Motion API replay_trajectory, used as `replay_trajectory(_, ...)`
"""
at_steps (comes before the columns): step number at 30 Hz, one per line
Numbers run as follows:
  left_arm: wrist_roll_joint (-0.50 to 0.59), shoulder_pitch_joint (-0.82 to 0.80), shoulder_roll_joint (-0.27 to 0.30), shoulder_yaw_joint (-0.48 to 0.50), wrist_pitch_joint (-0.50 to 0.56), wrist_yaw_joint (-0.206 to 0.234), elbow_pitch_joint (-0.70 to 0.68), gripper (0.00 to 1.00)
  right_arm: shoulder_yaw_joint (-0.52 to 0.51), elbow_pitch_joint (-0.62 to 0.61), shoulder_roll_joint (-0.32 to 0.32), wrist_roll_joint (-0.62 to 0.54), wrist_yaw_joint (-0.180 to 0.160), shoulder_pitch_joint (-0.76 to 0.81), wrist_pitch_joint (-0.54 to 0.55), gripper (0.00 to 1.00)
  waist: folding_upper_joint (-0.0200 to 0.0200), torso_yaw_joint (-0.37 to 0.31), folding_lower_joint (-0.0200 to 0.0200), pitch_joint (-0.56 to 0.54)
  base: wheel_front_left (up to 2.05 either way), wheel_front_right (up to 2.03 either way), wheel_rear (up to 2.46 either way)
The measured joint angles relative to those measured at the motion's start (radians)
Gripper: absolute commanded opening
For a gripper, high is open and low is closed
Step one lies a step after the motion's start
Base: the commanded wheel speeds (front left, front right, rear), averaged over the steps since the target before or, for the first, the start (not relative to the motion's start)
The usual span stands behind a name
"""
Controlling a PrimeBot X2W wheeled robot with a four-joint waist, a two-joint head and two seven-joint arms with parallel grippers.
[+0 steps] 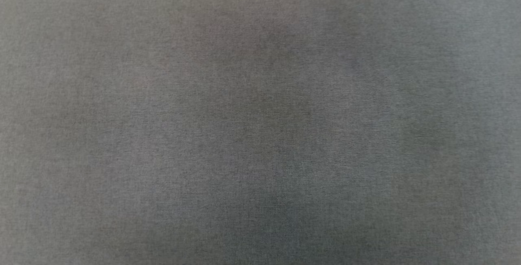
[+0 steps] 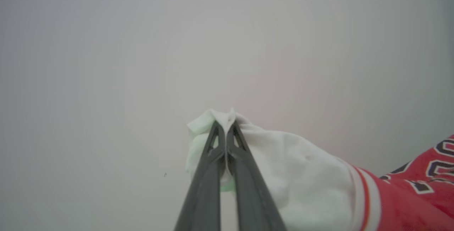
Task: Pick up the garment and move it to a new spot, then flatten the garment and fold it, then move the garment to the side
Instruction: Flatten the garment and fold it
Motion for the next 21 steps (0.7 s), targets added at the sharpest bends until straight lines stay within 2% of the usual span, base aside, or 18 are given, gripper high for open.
replay_trajectory(4,-0.004,0.035,-0.002,-0.021,-0.033,-0.015,0.062,0.00,0.037,0.076,0.005,0.021,0.000,0.006,-0.013,0.00,0.0000,0.014,0.0000,0.008,0.00,0.00,0.00)
replay_trajectory(7,-0.015,0.112,-0.002,-0.047,-0.003,-0.027,0.102,0.00,0.079,0.118,0.009,0.062,0.000,0.051,0.024,0.00,0.0000,0.021,0.0000,0.006,0.00,0.00,0.00)
replay_trajectory(12,-0.076,0.243,-0.002,-0.069,0.099,-0.038,0.144,0.00,0.169,0.143,0.006,0.176,0.000,0.161,0.139,0.00,0.0000,0.032,0.0000,-0.004,0.00,0.00,0.00)
replay_trajectory(15,-0.106,0.295,0.004,-0.075,0.140,-0.044,0.145,0.00,0.199,0.132,-0.007,0.224,0.000,0.202,0.172,0.00,0.0000,0.035,0.0000,-0.010,0.00,0.00,0.00)
replay_trajectory(21,-0.224,0.486,0.029,-0.100,0.335,-0.049,0.088,0.00,0.274,0.051,-0.062,0.379,0.000,0.327,0.303,0.00,0.0000,0.040,0.0000,-0.036,0.00,0.00,0.00)
